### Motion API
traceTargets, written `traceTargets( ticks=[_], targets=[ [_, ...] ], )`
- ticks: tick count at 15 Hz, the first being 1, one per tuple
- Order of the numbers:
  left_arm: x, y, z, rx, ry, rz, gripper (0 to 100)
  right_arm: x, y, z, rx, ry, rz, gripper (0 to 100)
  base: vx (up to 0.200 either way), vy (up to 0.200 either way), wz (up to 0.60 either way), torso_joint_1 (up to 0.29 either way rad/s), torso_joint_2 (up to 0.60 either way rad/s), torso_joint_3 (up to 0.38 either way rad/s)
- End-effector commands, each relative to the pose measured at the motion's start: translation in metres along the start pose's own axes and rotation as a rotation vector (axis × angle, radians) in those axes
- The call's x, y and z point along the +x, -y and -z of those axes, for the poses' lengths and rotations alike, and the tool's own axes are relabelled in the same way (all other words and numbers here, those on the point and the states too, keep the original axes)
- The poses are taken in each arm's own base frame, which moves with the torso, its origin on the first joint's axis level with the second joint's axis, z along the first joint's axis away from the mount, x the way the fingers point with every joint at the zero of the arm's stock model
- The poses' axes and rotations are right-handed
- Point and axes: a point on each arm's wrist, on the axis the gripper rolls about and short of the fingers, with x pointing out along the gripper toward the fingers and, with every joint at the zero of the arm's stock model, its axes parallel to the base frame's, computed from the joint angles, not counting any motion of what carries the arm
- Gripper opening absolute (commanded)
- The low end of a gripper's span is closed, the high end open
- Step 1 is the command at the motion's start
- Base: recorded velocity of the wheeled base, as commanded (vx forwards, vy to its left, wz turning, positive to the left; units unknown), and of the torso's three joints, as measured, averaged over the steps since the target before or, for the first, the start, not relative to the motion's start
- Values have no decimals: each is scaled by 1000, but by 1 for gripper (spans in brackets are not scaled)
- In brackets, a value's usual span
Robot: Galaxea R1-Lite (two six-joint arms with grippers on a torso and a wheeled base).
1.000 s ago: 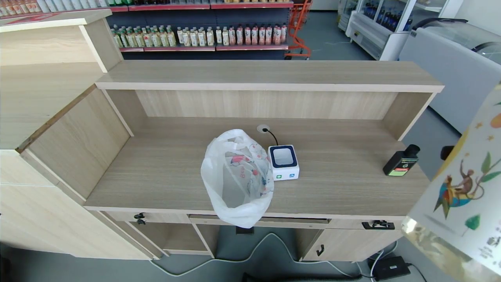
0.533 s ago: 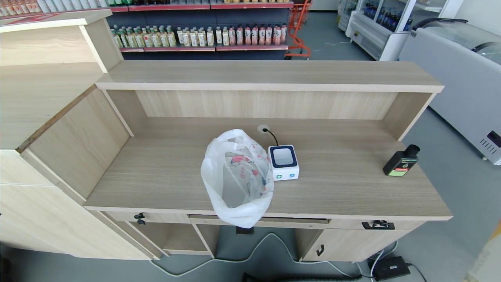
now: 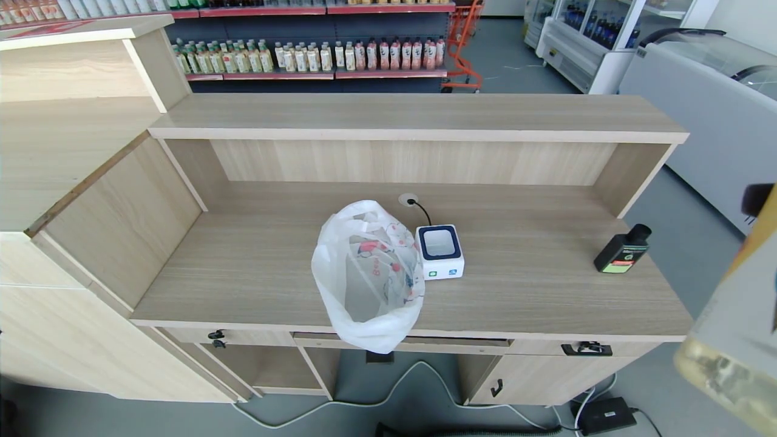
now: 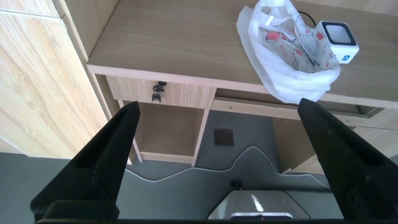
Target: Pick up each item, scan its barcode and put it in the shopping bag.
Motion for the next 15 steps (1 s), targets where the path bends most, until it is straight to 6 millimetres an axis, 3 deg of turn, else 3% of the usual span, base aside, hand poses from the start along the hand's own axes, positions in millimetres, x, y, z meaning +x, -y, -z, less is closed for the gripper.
traceTargets(
  ticks=[1, 13, 15],
  targets=[
    [0, 0, 0, 0, -1, 0, 100, 4, 11, 0, 23, -9, 5, 0, 0, 0, 0, 0, 0, 0],
    [0, 0, 0, 0, -1, 0, 100, 5, 17, 0, 27, 22, 76, 0, 0, 0, 0, 0, 0, 0],
    [0, 0, 0, 0, -1, 0, 100, 1, 24, -1, -16, 50, 155, 0, 0, 0, 0, 0, 0, 0]
  ],
)
